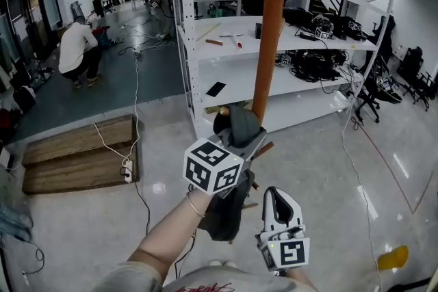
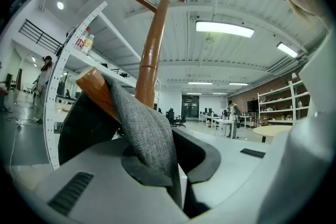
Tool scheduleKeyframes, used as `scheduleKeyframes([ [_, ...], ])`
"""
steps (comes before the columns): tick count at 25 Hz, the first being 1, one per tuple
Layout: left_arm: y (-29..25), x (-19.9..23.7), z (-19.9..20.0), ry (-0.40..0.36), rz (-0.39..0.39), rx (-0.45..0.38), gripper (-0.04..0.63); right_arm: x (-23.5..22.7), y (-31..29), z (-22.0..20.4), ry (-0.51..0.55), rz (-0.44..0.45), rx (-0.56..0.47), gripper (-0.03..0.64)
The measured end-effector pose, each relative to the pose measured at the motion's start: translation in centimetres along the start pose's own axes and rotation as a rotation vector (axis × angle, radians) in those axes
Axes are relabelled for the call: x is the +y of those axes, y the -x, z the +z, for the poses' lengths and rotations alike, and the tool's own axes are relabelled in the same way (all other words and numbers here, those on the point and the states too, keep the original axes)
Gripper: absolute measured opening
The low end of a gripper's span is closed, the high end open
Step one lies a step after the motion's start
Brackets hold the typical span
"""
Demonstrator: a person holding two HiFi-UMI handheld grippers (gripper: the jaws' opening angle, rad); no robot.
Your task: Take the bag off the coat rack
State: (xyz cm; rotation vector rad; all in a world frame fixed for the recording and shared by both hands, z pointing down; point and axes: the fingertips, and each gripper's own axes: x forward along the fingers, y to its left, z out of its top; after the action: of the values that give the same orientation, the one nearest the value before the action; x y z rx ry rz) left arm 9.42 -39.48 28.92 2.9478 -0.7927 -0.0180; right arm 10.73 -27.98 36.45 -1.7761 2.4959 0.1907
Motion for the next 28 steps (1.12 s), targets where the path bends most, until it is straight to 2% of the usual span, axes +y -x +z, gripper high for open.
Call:
scheduleKeyframes([
  [12, 0.7, 0.2, 2.6, -0.041, 0.04, -0.095, 0.031, -0.4, -0.6, -0.3, 0.019, 0.01, -0.003, 0.017],
  [20, 2.5, 1.5, 4.3, -0.065, 0.1, -0.186, 0.031, 0.1, -1.5, -0.7, 0.016, 0.026, 0.004, 0.018],
  [25, 4.1, 1.7, 5.1, -0.058, 0.13, -0.23, 0.031, 0.9, -1.7, -0.4, -0.026, 0.036, 0.0, 0.017],
  [28, 5.3, 1.9, 5.8, -0.055, 0.145, -0.252, 0.031, 1.3, -2.0, -0.3, 0.005, 0.049, 0.005, 0.017],
])
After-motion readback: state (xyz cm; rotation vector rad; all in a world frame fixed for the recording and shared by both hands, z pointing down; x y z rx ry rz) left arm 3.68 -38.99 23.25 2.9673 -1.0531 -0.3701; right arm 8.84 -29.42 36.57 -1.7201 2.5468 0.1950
